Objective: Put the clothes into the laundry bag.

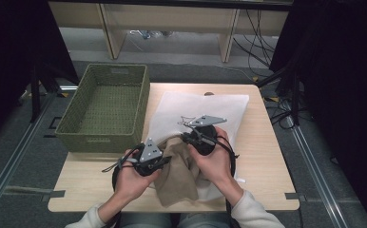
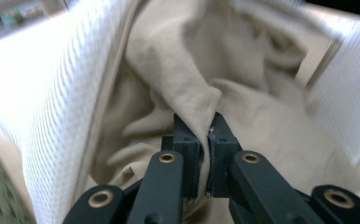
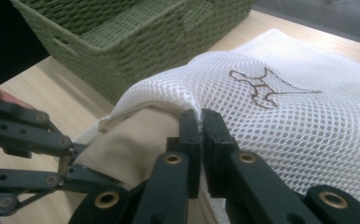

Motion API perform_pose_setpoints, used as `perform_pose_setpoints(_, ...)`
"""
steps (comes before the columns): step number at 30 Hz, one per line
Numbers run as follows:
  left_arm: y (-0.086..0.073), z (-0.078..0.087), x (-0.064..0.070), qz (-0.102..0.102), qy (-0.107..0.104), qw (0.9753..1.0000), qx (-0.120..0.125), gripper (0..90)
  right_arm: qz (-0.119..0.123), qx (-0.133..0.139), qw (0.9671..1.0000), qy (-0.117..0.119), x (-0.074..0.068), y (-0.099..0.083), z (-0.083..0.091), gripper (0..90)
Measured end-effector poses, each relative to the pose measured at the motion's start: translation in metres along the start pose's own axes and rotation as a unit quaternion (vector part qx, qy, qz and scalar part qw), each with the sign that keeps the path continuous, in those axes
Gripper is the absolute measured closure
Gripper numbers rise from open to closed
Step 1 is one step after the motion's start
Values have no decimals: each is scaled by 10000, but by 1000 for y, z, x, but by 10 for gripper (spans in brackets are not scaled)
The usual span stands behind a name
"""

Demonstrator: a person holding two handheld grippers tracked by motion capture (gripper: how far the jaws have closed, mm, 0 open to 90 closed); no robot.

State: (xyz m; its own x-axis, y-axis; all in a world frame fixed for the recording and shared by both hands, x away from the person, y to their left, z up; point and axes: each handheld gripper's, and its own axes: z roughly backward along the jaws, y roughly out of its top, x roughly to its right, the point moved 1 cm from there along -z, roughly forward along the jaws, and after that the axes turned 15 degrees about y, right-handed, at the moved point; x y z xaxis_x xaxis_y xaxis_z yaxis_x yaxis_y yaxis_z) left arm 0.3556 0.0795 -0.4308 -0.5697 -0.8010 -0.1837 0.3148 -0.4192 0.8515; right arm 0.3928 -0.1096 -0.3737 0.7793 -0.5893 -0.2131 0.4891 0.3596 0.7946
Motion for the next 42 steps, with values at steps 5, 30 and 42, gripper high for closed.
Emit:
perform_pose_setpoints(5,20,13,2,3,42,9996,273,842,163,132,9997,85,-5,3,5,883)
perform_pose_setpoints(30,19,-3,0,-192,532,9960,688,834,57,189,9998,59,-4,5,9,882)
perform_pose_setpoints(42,-10,-52,5,-598,457,9971,56,601,-46,38,10000,-19,1,0,1,882)
